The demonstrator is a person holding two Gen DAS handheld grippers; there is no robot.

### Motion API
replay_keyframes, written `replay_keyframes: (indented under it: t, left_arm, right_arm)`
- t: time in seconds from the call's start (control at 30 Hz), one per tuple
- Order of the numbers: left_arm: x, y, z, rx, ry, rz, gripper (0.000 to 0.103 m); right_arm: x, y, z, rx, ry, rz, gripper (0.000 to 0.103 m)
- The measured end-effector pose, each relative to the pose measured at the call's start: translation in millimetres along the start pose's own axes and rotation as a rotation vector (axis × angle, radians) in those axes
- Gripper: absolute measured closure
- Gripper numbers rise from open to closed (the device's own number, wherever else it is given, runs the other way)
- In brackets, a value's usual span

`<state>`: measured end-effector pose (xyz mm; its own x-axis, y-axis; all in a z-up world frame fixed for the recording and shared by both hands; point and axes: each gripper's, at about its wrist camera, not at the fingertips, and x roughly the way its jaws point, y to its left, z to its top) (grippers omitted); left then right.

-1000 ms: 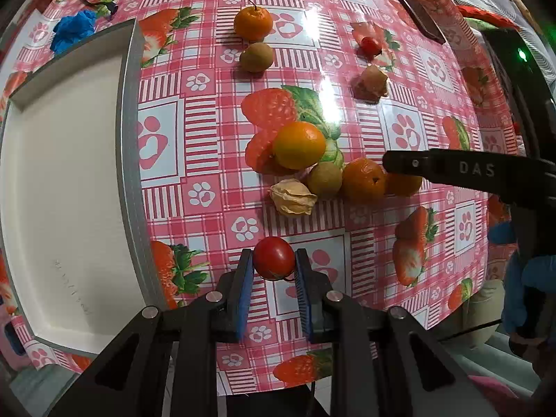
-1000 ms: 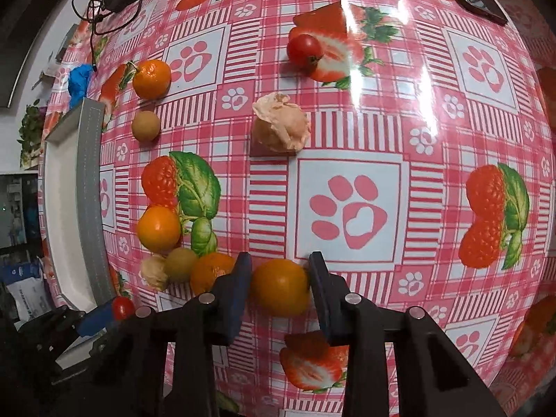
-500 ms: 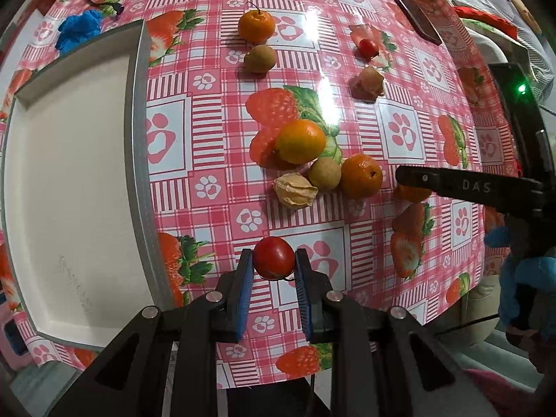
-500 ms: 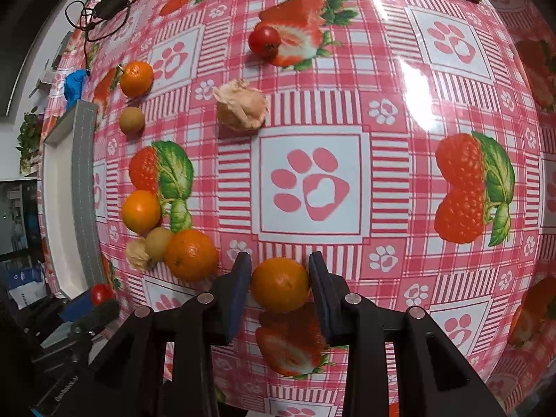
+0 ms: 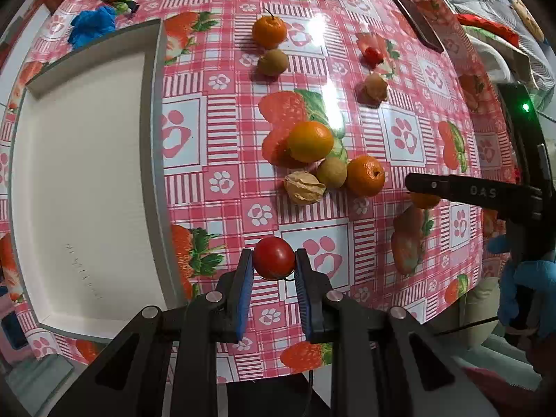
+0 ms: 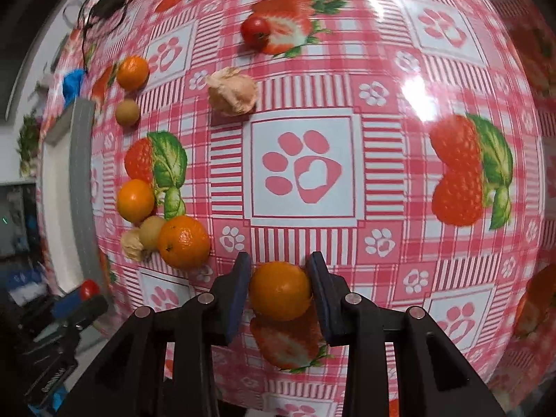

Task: Organize fruits
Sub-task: 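Carry the cherry tomato in the left tool while the right tool carries the tangerine over the tray, then open the left tool dropping the tomato while the right tool releases the tangerine into the tray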

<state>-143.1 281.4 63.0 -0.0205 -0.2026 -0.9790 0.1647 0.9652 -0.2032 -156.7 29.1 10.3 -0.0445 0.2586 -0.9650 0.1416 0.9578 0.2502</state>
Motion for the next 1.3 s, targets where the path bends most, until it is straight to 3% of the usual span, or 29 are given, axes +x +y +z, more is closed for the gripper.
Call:
replay_keyframes:
  t: [0.2,0.33,0.6,0.87,1.17,1.23,1.3]
  left_arm:
    - [-11,10,-2,-0.028,-0.024,-0.002,0.077]
    - [-21,25,-4,-0.066,-0.048,0.004,0.077]
    - [-37,77,-12,-0.18,-0.092,0.066,0.077]
    - [-25,135,-30,-0.303,-0.076,0.12,0.077]
    - [-3,165,-42,-0.358,-0.028,0.139,0.077]
    - [-4,167,-44,-0.371,-0.03,0.131,0.069]
    - [-11,173,-47,-0.379,-0.036,0.124,0.049]
  right_arm:
    - [-15,-20,-2,0.052,-0.004,0.052,0.067]
    - [-32,-9,1,0.029,-0.012,0.069,0.067]
    - [-35,92,25,-0.152,-0.003,0.132,0.067]
    - [-4,222,32,-0.377,0.071,0.171,0.067]
    - [47,288,27,-0.5,0.172,0.096,0.067]
    - [54,297,24,-0.528,0.188,0.075,0.067]
    - [61,307,24,-0.55,0.197,0.055,0.067]
